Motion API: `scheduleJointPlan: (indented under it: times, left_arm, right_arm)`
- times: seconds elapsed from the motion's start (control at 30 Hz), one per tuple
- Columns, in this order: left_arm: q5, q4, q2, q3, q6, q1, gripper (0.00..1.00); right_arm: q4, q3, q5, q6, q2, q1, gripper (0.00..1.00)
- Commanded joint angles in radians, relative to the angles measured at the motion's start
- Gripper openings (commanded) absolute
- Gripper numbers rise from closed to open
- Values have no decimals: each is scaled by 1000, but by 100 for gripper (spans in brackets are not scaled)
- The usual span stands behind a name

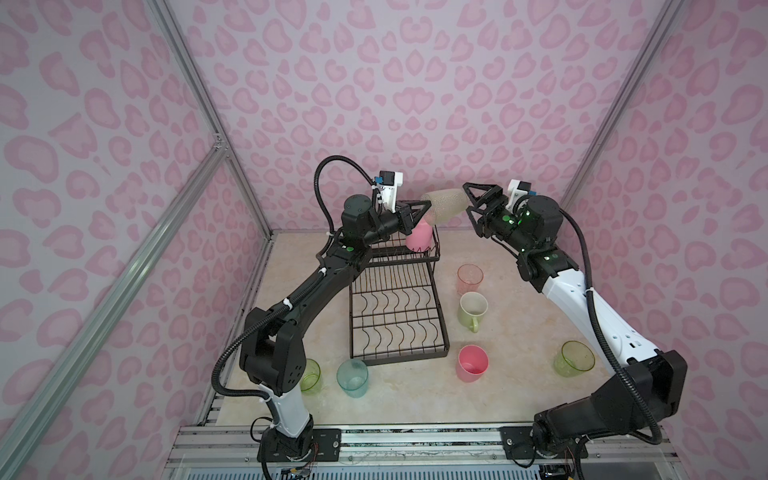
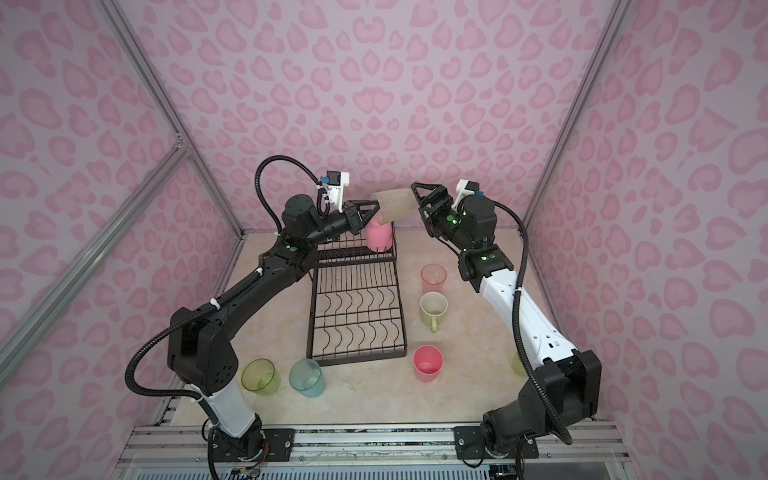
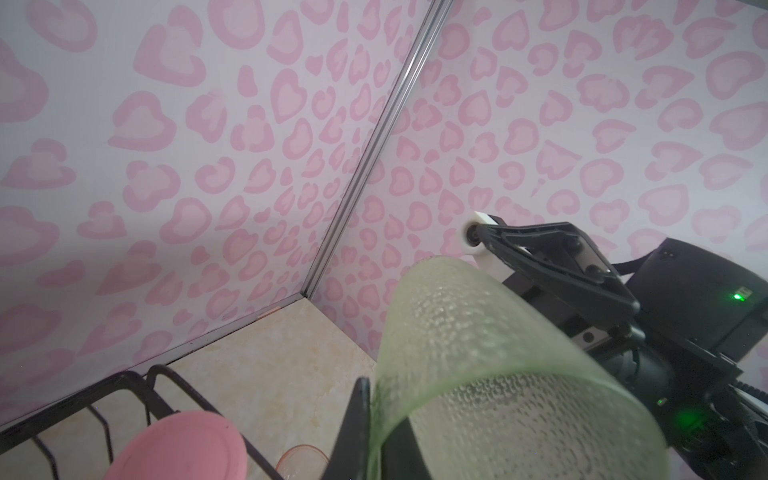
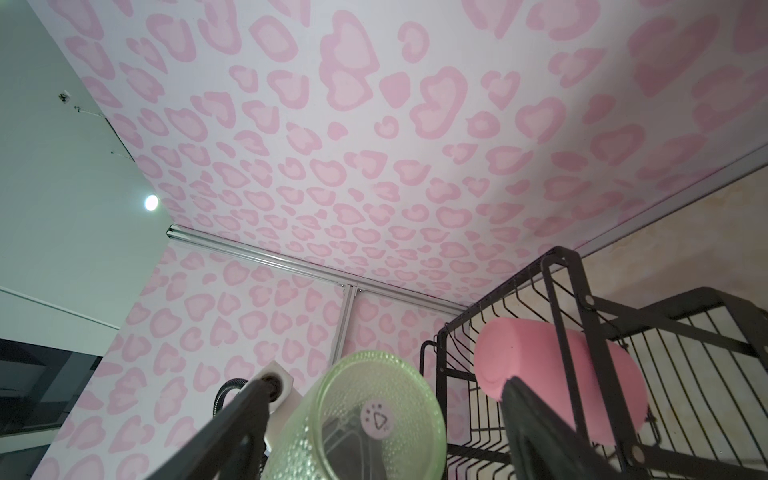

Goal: Load the cups into the dish rack
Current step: 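Lift the light green cup with the left gripper toward the right gripper, then grasp the light green cup's base with the right gripper, then open the left gripper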

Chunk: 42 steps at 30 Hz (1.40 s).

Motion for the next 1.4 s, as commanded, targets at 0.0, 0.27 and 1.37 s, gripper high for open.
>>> scheduleJointPlan:
  times: [0.0, 0.27, 1.37]
  left_arm:
    - [24, 76, 25, 32, -10, -6, 3]
    - [33, 83, 63, 56, -5, -18, 3]
    - [-4, 57, 115, 105, -9, -43, 34]
  right_arm:
    - [14, 7, -17, 78, 9, -1, 84]
    - [-173, 119, -8, 117, 40, 2, 78]
    - [-133, 88, 76, 85, 41, 23, 55]
